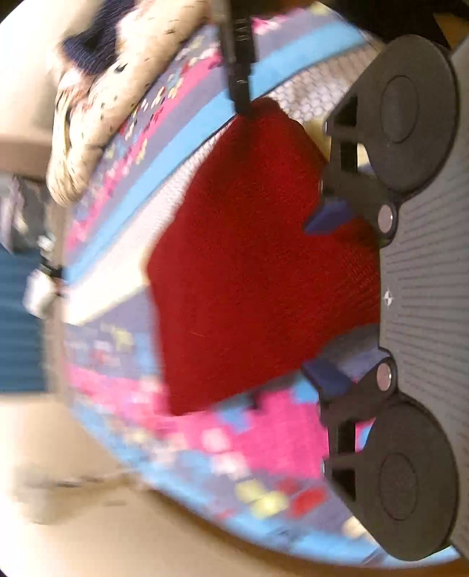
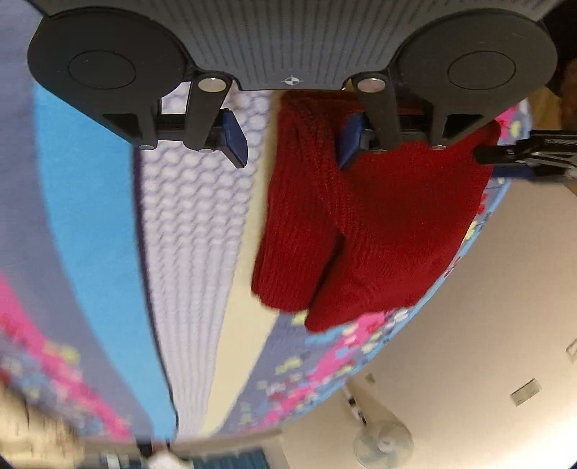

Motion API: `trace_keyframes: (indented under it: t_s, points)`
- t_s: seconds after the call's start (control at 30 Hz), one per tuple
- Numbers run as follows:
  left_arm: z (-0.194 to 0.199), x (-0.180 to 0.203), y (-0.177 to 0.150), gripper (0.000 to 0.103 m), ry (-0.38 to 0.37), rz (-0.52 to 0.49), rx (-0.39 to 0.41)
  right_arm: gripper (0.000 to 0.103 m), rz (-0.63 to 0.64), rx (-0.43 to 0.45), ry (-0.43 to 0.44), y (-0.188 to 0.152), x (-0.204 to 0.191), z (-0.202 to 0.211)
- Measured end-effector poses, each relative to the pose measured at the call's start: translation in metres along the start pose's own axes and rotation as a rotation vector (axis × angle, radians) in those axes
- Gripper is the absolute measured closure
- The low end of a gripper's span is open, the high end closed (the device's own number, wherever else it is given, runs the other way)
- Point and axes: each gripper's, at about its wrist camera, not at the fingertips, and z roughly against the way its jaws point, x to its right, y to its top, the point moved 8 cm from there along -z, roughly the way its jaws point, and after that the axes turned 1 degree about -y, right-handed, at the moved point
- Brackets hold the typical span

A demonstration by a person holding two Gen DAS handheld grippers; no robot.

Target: Fold small clothes

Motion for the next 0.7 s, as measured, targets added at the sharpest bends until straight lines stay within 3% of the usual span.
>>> trace_keyframes:
  t_s: [0.07,0.1,0.2,0.33,0.47,0.53,0.63,0.7]
  points:
    - [0.018,0.018,-0.001,0.015,0.041,-0.069,0.076,0.045,0.079,0.086,-0.066,-0.001,-0.008,0.019]
    - [0.024,0.024,-0.002,0.010,0.060,-0.074,0.100,0.045,0.091,0.120,-0.080,-0.001,-0.011,0.028]
    - [0.038,0.035,-0.011,0.001,0.114,-0.002,0.138,0.036,0.068,0.198,-0.093,-0.008,-0.017,0.055]
    - [0.051,0.054,-0.027,0.001,0.145,0.041,0.147,0.035,0.008,0.305,-0.173,-0.020,-0.019,0.086]
    - [0.064,0.066,-0.041,0.001,0.149,0.093,0.159,0.037,-0.033,0.343,-0.149,-0.033,-0.025,0.097]
    - [0.063,0.064,-0.049,0.001,0.151,0.123,0.130,0.044,-0.006,0.338,-0.135,-0.035,-0.030,0.094]
    - [0.054,0.062,-0.054,0.001,0.133,0.130,0.090,0.044,-0.006,0.323,-0.133,-0.035,-0.032,0.083]
    - [0.051,0.053,-0.055,0.001,0.172,0.159,0.090,0.044,-0.004,0.313,-0.127,-0.037,-0.036,0.080]
